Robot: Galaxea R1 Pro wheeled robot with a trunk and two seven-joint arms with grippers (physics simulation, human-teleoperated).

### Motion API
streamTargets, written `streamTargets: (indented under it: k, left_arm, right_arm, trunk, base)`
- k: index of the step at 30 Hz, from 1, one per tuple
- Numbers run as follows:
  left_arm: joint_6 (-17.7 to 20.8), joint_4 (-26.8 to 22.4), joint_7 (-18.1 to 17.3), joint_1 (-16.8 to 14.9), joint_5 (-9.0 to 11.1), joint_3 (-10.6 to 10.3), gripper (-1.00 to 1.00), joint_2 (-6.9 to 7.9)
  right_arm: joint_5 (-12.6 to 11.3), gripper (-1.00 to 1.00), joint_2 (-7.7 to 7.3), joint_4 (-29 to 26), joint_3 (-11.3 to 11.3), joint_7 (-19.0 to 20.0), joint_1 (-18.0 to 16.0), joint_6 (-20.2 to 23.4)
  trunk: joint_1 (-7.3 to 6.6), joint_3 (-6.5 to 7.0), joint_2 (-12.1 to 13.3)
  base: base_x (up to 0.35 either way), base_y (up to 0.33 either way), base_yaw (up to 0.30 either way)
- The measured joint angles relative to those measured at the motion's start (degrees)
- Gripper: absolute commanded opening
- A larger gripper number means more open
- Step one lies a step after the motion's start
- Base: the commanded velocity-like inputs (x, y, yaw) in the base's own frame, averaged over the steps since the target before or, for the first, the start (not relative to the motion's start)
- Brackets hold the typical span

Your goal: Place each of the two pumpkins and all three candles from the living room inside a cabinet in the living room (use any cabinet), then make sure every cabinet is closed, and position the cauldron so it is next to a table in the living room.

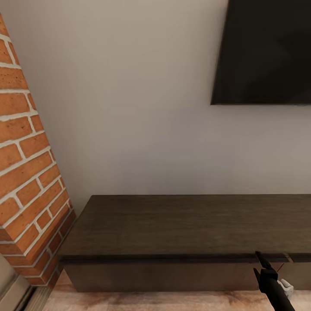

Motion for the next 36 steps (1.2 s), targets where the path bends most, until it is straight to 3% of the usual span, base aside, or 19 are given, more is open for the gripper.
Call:
streamTargets:
  k: [13,14,20,36]
  left_arm:
    - [0.0,0.0,0.0,0.0,0.0,0.0,1.0,0.0]
    - [0.0,0.0,0.0,0.0,0.0,0.0,1.0,0.0]
    - [0.0,0.0,0.0,0.0,0.0,0.0,1.0,0.0]
    - [0.0,0.1,0.0,0.0,-0.1,0.0,1.0,-0.03]
  right_arm:
    - [0.0,1.0,0.01,0.0,0.0,0.0,0.0,0.0]
    - [0.0,-1.0,0.0,0.0,0.0,0.0,0.0,0.0]
    - [0.7,-1.0,0.04,0.1,0.0,-1.4,0.1,-0.5]
    - [0.8,-1.0,0.03,0.1,0.0,-0.8,0.1,-0.6]
  trunk:
    - [0.01,0.0,0.0]
    - [0.01,0.0,0.0]
    - [0.02,-0.01,0.0]
    - [0.02,-0.01,0.0]
  base:
    - [0.008,0.0,0.0]
    - [0.0,0.0,0.0]
    - [0.0,0.0,0.0]
    - [0.0,0.0,0.0]
